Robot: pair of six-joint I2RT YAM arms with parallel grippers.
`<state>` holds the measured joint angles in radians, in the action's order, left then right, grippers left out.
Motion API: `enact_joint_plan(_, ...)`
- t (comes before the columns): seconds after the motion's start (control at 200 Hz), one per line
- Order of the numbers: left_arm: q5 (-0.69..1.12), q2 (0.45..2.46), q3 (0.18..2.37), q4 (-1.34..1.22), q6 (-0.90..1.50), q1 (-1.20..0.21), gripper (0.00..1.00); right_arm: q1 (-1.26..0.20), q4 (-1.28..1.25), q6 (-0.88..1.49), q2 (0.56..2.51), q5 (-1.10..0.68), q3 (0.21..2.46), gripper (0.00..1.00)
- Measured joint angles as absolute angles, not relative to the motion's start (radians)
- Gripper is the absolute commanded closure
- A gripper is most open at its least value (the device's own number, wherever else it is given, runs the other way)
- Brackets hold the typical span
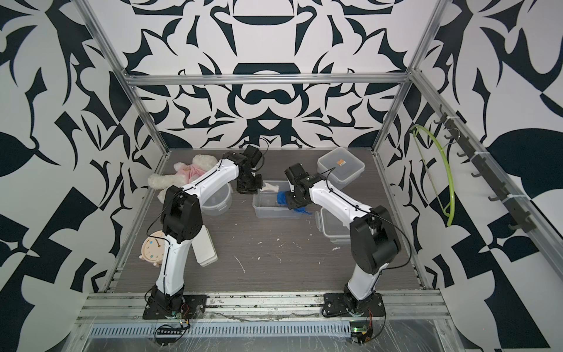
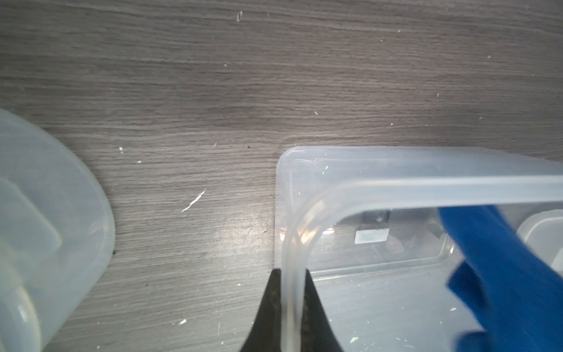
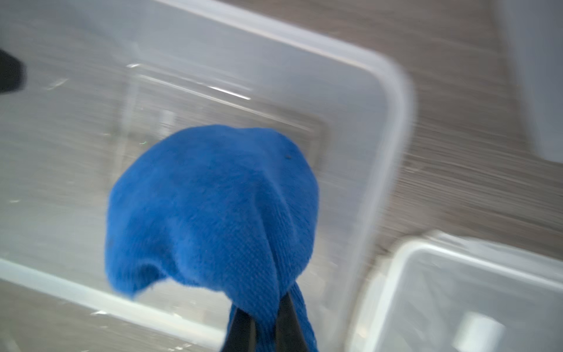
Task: Wipe the insides of the lunch boxes
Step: Wipe the dirt inside the lunch box.
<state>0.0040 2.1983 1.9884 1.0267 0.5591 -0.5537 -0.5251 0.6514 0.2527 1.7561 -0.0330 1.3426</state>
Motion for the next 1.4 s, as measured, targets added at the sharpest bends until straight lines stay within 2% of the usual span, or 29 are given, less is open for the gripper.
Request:
enact_joint_plan(0.2, 0.003, 2.198, 1.988, 1.035, 0.556, -0.554, 1.00, -0.600, 0.511, 0.292, 1.968, -0.307, 1.478, 1.00)
enact_joint_plan(0.36, -0.004, 2.194, 1.988, 1.085, 0.558, -0.541, 1.00, -0.632, 0.397, 0.399, 2.025, -0.448, 1.505, 1.00)
enact_joint_plan(0.7, -0.004, 2.185, 1.972, 1.065, 0.563, -0.537, 1.00, -0.603, 0.231, 0.507, 2.018, -0.545, 1.434, 1.00)
enact_joint_plan(1.0, 0.004, 2.176, 1.938, 0.955, 0.592, -0.543, 1.00, -0.562, 0.139, 0.550, 2.016, -0.428, 1.431, 1.00)
enact_joint_plan(1.165, 0.023, 2.168, 1.912, 0.938, 0.599, -0.554, 1.00, -0.553, 0.215, 0.511, 2.019, -0.200, 1.507, 1.00)
enact_joint_plan(1.395, 0.025, 2.167, 1.910, 0.901, 0.605, -0.563, 1.00, -0.550, 0.506, 0.323, 2.019, 0.175, 1.638, 1.00)
